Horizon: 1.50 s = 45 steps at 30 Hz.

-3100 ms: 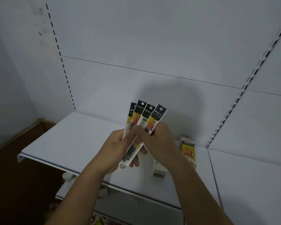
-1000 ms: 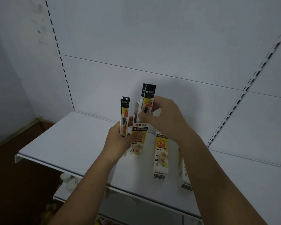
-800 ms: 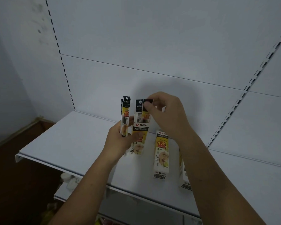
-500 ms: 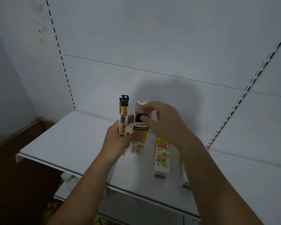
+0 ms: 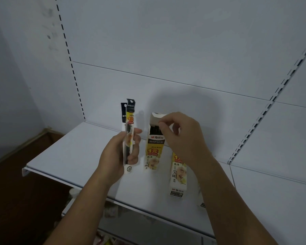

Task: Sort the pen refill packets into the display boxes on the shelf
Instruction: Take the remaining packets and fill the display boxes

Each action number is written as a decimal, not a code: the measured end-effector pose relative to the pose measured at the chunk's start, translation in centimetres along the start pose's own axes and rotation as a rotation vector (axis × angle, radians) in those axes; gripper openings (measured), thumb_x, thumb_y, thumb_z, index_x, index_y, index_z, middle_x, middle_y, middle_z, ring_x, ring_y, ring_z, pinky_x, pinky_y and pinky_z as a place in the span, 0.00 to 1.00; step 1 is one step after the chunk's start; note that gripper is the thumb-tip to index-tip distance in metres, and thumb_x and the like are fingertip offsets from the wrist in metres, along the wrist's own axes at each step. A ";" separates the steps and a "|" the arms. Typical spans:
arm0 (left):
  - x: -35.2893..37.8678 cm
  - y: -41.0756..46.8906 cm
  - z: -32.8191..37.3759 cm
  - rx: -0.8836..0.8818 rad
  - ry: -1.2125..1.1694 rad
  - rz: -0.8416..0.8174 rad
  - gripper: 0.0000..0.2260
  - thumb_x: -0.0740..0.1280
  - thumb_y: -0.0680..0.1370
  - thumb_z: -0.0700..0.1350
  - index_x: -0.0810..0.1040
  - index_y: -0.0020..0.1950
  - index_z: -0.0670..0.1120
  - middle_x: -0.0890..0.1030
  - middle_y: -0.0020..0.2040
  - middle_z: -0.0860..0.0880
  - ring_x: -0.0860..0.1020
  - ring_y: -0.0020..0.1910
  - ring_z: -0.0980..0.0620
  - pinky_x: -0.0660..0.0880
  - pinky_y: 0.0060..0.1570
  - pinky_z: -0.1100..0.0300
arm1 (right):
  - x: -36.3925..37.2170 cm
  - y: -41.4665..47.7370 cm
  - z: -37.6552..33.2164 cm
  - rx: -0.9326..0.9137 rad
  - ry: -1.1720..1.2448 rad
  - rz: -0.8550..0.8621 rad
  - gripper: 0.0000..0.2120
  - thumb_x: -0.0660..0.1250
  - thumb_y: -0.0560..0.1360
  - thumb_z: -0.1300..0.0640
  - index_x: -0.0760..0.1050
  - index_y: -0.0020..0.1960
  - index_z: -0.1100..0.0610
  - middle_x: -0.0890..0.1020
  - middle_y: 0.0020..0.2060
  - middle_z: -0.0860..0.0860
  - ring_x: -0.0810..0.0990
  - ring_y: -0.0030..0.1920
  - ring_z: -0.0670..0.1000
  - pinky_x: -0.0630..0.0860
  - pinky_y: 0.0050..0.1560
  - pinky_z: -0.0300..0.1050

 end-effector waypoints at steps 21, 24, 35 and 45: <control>3.3 -1.9 0.7 -0.015 0.567 -0.047 0.19 0.56 0.86 0.53 0.82 0.62 0.45 0.88 0.47 0.41 0.86 0.39 0.41 0.80 0.35 0.53 | -2.0 -2.5 0.8 0.298 0.365 0.194 0.09 0.72 0.80 0.54 0.85 0.43 0.57 0.87 0.34 0.48 0.84 0.32 0.51 0.81 0.34 0.44; 1.7 -1.5 0.6 0.080 0.630 0.131 0.17 0.56 0.88 0.50 0.83 0.51 0.47 0.83 0.36 0.48 0.75 0.29 0.53 0.69 0.30 0.59 | -4.4 -1.4 1.0 0.244 0.380 0.333 0.09 0.71 0.80 0.53 0.85 0.45 0.57 0.88 0.37 0.48 0.85 0.34 0.54 0.84 0.38 0.46; 1.3 2.0 -1.4 0.081 0.630 0.134 0.28 0.80 0.74 0.39 0.78 0.71 0.54 0.87 0.51 0.58 0.76 0.37 0.38 0.84 0.54 0.47 | -3.7 3.3 -0.3 0.106 0.184 0.285 0.08 0.74 0.79 0.53 0.86 0.43 0.56 0.87 0.36 0.43 0.85 0.37 0.45 0.80 0.42 0.38; 1.4 2.8 -2.2 0.108 0.650 0.114 0.23 0.77 0.76 0.37 0.80 0.70 0.49 0.87 0.56 0.48 0.74 0.27 0.56 0.83 0.44 0.56 | 0.8 3.7 1.1 0.163 -0.005 -0.138 0.06 0.76 0.77 0.52 0.84 0.44 0.53 0.85 0.37 0.45 0.82 0.37 0.41 0.73 0.35 0.28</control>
Point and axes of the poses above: each hand's wrist, its own y-axis towards the middle knuckle, its own x-axis out of the palm, z = x × y, the point moved 3 cm from there along y, towards the middle knuckle
